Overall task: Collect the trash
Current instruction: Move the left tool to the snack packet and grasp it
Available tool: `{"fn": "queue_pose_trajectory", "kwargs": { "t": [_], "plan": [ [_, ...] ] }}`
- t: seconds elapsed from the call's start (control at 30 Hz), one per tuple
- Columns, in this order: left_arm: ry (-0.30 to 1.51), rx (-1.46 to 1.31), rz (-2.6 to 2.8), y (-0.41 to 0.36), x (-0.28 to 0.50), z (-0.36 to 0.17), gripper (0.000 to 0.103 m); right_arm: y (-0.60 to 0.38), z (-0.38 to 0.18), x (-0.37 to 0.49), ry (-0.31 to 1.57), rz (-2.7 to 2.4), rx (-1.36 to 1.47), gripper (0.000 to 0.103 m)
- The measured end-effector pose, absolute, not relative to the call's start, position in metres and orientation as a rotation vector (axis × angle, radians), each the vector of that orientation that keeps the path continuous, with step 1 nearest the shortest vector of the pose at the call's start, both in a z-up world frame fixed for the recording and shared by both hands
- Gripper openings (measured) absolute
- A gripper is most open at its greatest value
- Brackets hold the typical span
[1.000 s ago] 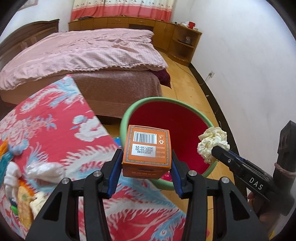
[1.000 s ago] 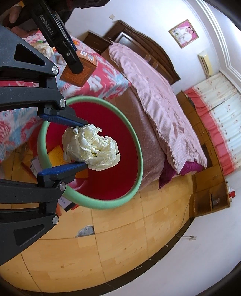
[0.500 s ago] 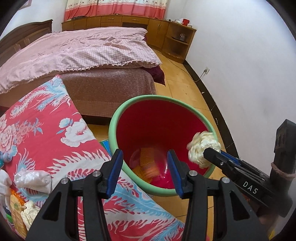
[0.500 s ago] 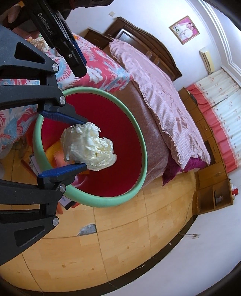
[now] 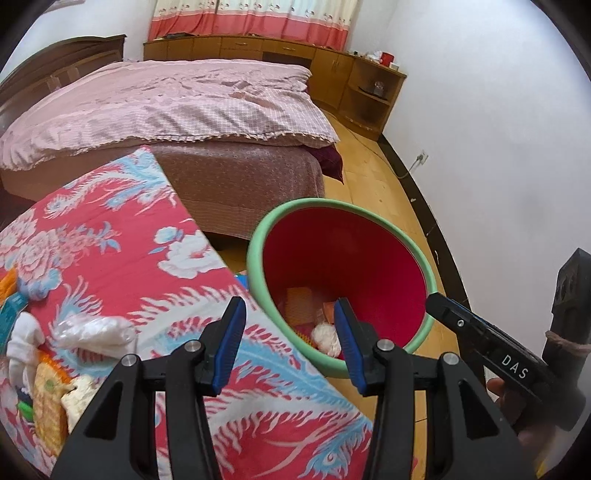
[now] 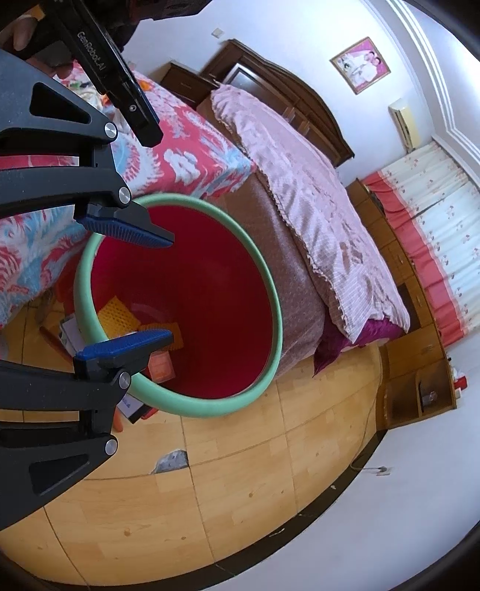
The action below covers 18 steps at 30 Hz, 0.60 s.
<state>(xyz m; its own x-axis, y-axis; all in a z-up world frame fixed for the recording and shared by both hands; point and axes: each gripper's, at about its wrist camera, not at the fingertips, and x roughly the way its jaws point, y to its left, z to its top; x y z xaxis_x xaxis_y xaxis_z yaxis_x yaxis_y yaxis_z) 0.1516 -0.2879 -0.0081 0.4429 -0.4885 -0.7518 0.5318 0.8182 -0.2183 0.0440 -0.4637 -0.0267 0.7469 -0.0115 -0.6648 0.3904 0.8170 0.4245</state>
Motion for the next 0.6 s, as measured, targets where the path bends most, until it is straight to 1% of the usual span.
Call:
{"fn": "queue_pose_trajectory", "kwargs": {
  "t": [0.4, 0.6],
  "plan": [
    [0.880, -0.011, -0.524, -0.222, 0.139, 0.009, 0.050, -0.421, -0.008, 0.039, 0.687, -0.158, 0.554, 0.047],
    [0.876, -0.038, -0.454, -0.178, 0.135, 0.008, 0.050, -0.396, -0.003, 0.040, 0.695, -0.115, 0.540, 0.048]
  ]
}}
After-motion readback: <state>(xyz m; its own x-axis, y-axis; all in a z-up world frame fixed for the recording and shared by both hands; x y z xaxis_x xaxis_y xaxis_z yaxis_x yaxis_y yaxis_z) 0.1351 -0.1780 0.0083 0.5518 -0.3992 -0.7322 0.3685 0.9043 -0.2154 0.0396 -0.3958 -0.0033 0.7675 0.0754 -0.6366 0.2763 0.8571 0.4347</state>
